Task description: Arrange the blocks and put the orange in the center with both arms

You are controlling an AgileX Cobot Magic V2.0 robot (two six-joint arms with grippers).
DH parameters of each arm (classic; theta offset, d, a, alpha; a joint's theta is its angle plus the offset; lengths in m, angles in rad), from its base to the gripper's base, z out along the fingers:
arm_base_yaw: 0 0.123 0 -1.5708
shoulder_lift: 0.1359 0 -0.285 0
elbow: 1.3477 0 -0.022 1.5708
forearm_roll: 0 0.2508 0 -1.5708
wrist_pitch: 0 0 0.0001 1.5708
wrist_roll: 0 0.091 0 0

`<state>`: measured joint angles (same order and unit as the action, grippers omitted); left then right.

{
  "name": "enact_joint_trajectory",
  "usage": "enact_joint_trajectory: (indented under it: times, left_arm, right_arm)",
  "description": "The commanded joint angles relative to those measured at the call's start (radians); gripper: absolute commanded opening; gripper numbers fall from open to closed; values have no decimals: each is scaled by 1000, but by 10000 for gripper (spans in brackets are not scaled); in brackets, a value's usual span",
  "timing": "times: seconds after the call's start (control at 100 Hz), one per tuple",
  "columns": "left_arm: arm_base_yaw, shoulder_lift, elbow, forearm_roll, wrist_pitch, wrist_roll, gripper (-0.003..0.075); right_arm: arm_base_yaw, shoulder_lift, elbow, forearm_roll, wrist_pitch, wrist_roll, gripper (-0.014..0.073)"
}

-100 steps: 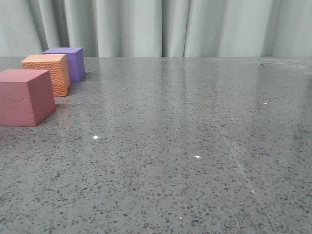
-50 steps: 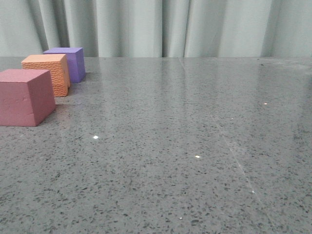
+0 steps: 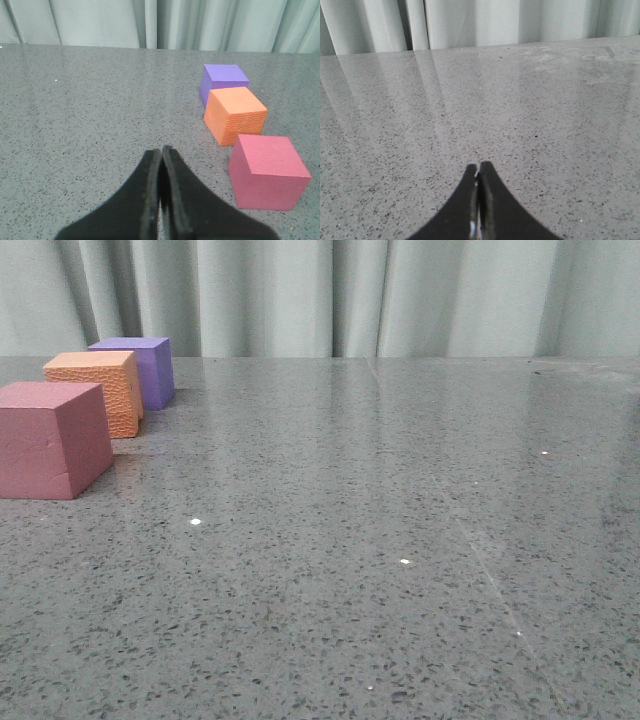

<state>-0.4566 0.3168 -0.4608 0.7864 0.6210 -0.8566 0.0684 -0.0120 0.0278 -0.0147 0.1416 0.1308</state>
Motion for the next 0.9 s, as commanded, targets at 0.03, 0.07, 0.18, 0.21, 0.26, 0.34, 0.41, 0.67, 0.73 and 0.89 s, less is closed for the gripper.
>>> enact_joint_trajectory:
  times: [0.03, 0.07, 0.18, 0.21, 0.26, 0.34, 0.41, 0.67, 0.73, 0.89]
  left_arm:
    - [2, 9, -26, 34, -51, -3, -19]
    - [2, 9, -26, 34, -51, -3, -19]
    - [2, 9, -26, 36, -53, -3, -19]
    - [2, 9, -26, 36, -53, -3, -19]
    - [2, 9, -26, 36, -53, -3, -19]
    - [2, 9, -15, 23, -55, -3, -19]
    - [4, 9, -4, -3, -55, -3, -19]
    - [105, -3, 58, -217, -94, 231, -19]
    - [153, -3, 78, -279, -161, 321, -19]
    - [285, -8, 177, -472, -450, 573, -19]
  right_arm:
    - [-6, -21, -14, 5, -80, -8, -68]
    - [-6, -21, -14, 5, -80, -8, -68]
    - [-6, -21, -14, 5, -80, -8, -68]
    - [-6, -21, -14, 5, -80, -8, -68]
    - [-6, -21, -14, 5, -80, -8, -68]
    - [-6, -21, -14, 5, -80, -8, -68]
    - [-6, -21, -14, 5, -80, -8, -68]
    - [-6, -21, -14, 5, -80, -8, -68]
    - [-6, -21, -14, 5, -80, -8, -68]
    - [-6, -21, -14, 5, -80, -8, -68]
